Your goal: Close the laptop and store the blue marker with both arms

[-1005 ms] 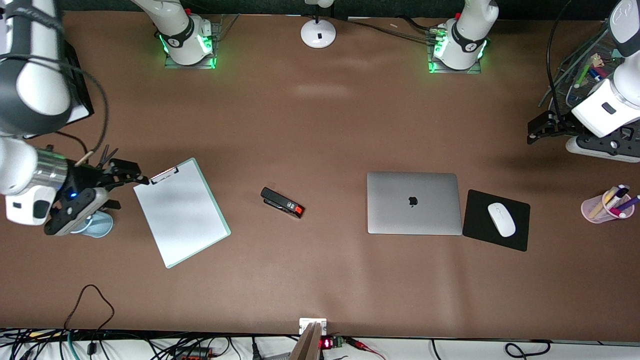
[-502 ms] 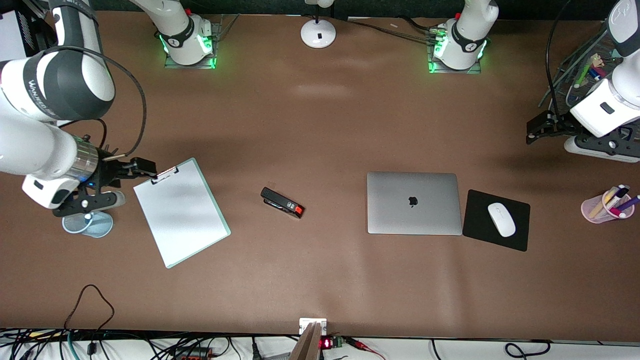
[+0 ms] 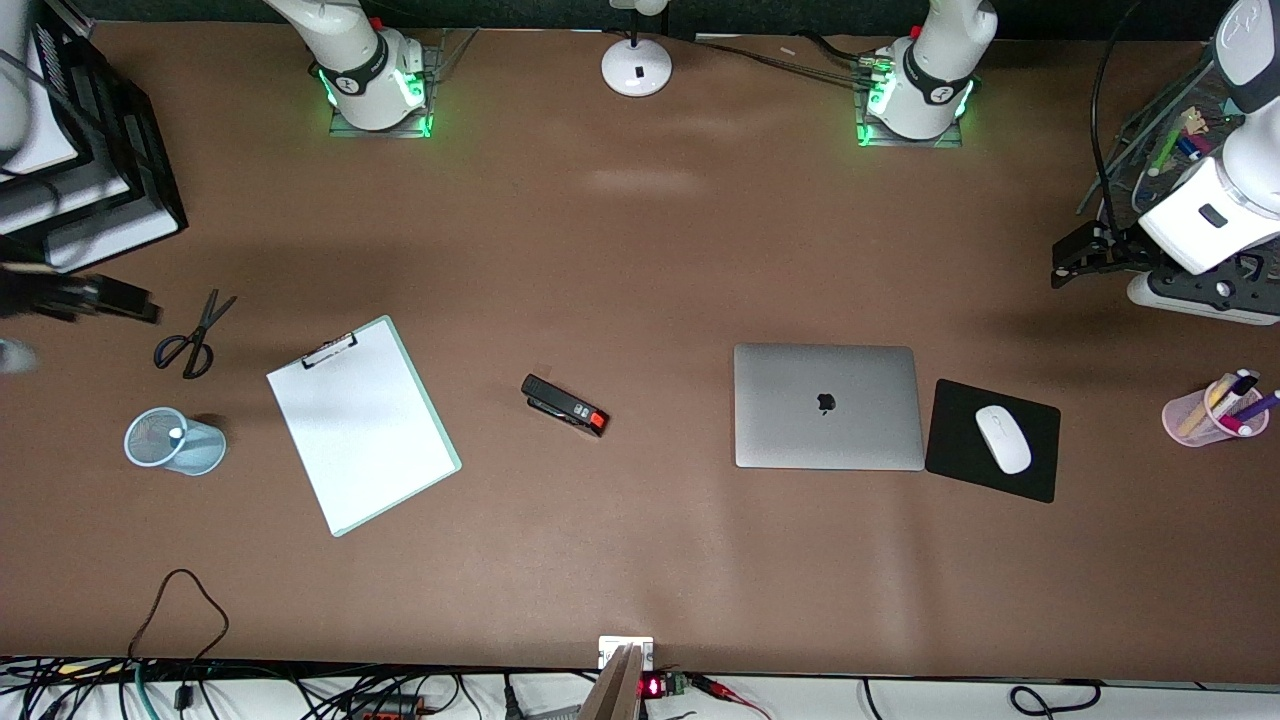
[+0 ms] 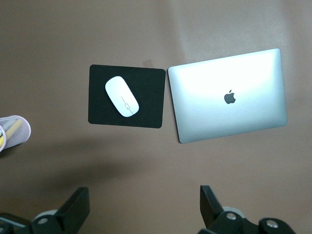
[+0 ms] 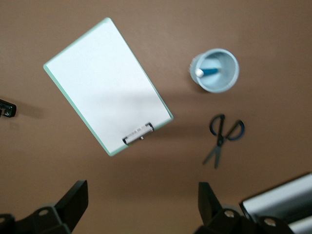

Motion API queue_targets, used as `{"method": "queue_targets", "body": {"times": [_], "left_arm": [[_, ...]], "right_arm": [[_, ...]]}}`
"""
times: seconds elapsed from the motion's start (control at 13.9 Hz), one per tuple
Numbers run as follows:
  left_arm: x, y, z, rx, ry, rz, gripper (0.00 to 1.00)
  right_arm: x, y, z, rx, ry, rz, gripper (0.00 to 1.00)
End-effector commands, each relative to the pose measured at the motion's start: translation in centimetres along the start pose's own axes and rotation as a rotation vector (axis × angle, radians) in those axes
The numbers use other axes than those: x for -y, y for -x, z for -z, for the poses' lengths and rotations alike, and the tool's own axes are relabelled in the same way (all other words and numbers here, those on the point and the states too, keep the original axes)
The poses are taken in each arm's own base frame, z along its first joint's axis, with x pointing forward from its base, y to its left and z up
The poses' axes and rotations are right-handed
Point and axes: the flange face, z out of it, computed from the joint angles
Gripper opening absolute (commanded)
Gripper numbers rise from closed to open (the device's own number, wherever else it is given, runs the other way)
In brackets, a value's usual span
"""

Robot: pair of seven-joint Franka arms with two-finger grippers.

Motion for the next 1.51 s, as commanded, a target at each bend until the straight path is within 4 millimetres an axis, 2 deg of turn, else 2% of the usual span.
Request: {"method": "queue_targets", "body": {"times": [0.0, 0.14, 0.5, 0.72, 1.44], "left_arm": [[-0.8, -0.4, 0.8, 0.006, -0.007, -0.024, 1.0], [-1.4, -0.4, 0.9, 0.004, -0.007, -0.033, 1.0], [-1.3, -0.5, 0.8, 0.003, -0.007, -0.032, 1.0], [-1.8, -0.8, 1.6, -0.014, -0.009, -0.039, 1.0], [-1.7, -1.1, 1.5, -0.014, -0.009, -0.036, 1.0]], "right_arm": [[1.2, 2.2, 1.4, 0.018, 0.013, 0.002, 1.0], [2.0, 2.9, 1.9, 0.003, 0.011, 0.011, 1.0], [1.6, 5.9, 1.6, -0.059, -0.005, 0.005, 1.0], [1.7, 6.2, 1.7, -0.053, -0.006, 0.008, 1.0], [2.0, 6.1, 1.6, -0.035, 0.0, -0.007, 1.0]]}}
